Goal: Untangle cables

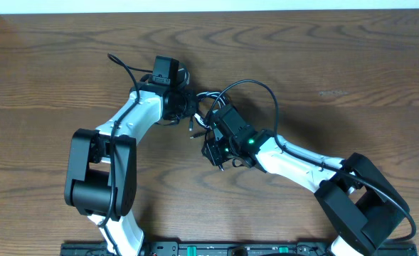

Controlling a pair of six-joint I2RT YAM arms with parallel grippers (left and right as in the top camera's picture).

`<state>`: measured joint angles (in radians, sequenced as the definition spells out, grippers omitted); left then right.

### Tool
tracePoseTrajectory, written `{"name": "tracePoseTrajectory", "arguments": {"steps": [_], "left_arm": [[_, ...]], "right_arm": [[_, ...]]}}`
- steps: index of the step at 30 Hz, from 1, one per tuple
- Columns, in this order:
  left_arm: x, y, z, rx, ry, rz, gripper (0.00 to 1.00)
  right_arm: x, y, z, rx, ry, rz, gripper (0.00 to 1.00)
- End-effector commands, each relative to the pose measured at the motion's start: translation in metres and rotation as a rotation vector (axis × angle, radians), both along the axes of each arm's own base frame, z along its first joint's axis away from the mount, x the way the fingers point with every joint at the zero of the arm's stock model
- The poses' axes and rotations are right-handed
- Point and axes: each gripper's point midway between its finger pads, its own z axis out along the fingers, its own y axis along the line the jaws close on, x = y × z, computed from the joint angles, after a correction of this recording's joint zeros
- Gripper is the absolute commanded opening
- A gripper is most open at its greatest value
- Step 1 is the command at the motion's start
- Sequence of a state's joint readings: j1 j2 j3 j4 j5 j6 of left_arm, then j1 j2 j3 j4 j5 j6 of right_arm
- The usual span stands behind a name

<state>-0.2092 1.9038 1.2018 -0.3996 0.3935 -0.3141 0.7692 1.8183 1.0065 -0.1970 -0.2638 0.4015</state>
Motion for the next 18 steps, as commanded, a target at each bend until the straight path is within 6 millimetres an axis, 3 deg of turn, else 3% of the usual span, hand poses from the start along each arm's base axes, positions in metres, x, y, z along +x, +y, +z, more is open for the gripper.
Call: {"name": "tracePoseTrajectory", "arguments": {"steps": [1, 12, 18], "left_arm": [[-0.001, -0.001, 0.008, -0.024, -0.007, 0.002, 0.07], [-0.001, -0.002, 0.009, -0.029, -0.007, 0.001, 0.07], [-0.005, -0.011, 0.013, -0.089, 0.006, -0.024, 0.08]], "right_arm": [[0.006, -0.002, 0.008, -0.009, -0.039, -0.022, 0.32], [0.007, -0.002, 0.007, -0.012, -0.041, -0.024, 0.20], [0.007, -0.003, 0.006, -0.016, -0.040, -0.025, 0.19]]}}
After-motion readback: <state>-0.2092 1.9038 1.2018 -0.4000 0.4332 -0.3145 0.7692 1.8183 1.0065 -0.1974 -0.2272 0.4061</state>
